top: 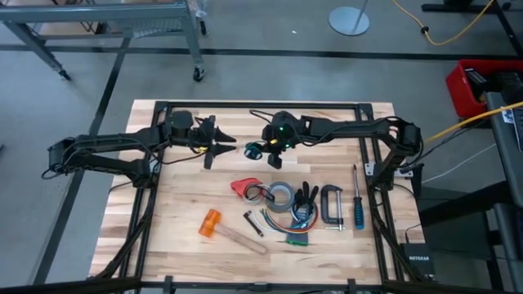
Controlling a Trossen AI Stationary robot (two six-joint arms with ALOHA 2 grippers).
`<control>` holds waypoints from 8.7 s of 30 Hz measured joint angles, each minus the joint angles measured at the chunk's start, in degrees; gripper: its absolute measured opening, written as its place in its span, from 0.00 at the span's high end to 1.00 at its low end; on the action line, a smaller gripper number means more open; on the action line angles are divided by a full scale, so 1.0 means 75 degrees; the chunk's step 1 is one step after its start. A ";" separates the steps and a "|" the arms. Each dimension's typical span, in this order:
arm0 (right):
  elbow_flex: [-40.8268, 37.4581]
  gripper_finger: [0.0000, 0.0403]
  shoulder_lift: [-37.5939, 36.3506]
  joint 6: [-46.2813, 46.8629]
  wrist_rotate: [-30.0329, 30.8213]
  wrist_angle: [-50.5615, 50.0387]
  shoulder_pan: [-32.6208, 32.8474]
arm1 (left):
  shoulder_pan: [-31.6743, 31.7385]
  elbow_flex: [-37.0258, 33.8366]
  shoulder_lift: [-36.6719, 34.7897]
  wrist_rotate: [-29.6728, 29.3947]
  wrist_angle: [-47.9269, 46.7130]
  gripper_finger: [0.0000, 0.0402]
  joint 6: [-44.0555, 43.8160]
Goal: Coil cords
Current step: Uncoil the green cable wire from the black spool
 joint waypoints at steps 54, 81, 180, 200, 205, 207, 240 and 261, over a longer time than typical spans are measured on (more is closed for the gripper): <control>0.0022 1.00 0.0020 -0.0691 -0.0720 -0.0006 0.0560 | -0.0355 0.0459 0.3382 0.1339 0.2506 0.79 -0.2501; 0.0028 1.00 0.0029 -0.0691 -0.0335 -0.0354 0.0557 | 0.0554 0.0458 0.2557 0.1449 0.1431 1.00 -0.2620; 0.0022 1.00 -0.0437 -0.1330 -0.1763 0.0243 -0.0644 | 0.0496 0.0407 -0.1840 0.1184 -0.4835 1.00 -0.2610; 0.0025 1.00 -0.0437 -0.0593 0.3467 0.2553 -0.0653 | -0.0114 0.0372 -0.1090 0.1973 -0.0833 1.00 -0.2782; 0.0025 1.00 -0.0437 -0.0655 0.3454 0.0452 -0.0653 | 0.0023 0.0372 -0.1492 0.1965 -0.0451 1.00 -0.2755; 0.0025 1.00 -0.0437 -0.0871 0.3336 -0.0303 -0.0653 | 0.0153 0.0372 -0.1702 0.1964 -0.0452 1.00 -0.2735; 0.0025 1.00 -0.0437 -0.1052 0.0646 0.4813 -0.0650 | 0.1396 0.0372 -0.3127 0.1837 -0.5396 1.00 -0.1930; 0.0022 1.00 -0.0711 -0.0710 0.1805 0.3482 -0.0680 | 0.0704 0.0372 -0.0981 0.1843 -0.3285 0.78 -0.0989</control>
